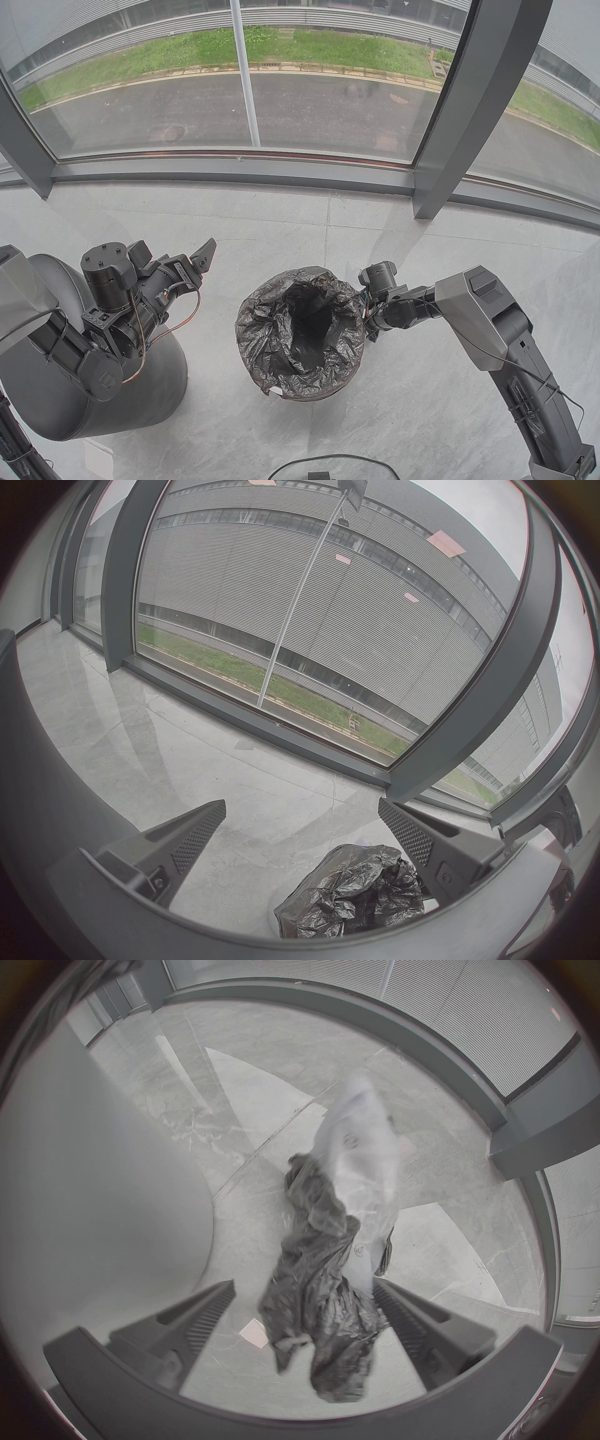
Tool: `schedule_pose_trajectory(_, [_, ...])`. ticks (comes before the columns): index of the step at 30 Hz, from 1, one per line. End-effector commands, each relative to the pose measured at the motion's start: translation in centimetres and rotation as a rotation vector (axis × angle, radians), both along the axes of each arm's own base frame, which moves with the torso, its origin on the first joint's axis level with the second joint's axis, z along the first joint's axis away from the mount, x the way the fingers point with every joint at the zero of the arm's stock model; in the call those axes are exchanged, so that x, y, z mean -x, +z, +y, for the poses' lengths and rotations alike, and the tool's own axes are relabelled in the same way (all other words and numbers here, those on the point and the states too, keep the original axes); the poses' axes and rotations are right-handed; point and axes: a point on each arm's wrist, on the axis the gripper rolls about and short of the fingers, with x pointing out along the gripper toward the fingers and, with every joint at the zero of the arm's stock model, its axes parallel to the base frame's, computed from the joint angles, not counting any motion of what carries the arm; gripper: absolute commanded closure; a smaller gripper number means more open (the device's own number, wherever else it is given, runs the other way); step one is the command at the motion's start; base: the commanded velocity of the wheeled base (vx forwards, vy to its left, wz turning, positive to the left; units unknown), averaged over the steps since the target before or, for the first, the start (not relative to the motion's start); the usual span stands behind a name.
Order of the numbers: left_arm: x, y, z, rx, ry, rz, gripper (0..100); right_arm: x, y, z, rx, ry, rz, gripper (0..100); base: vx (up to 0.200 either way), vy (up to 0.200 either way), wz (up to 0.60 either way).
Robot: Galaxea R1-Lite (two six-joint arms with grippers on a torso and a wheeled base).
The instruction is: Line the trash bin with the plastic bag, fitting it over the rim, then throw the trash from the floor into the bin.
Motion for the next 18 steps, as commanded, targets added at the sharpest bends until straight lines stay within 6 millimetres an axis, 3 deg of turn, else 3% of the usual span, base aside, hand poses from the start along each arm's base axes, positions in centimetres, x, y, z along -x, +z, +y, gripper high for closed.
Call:
schedule_pose_trajectory(1, [0.1,-0.1,0.0,-0.001,0.0,0.002,0,0.2,-1.9,-0.2,0.014,-0.002,0.032,100,0.0,0.0,0.0])
schedule_pose_trajectory(8, [0.0,-0.1,0.0,-0.002,0.0,0.003,0,-0.2,-2.1,-0.9,0.01,-0.019,0.024,100,0.0,0.0,0.0])
schedule_pose_trajectory(12, [0.1,-0.1,0.0,-0.002,-0.001,0.003,0,-0.4,-0.5,-1.0,0.019,-0.042,-0.01,100,0.0,0.0,0.0])
schedule_pose_trajectory(18, [0.3,0.4,0.1,0.004,-0.001,-0.014,0,-0.4,6.9,-1.3,0.014,-0.063,-0.091,100,0.0,0.0,0.0])
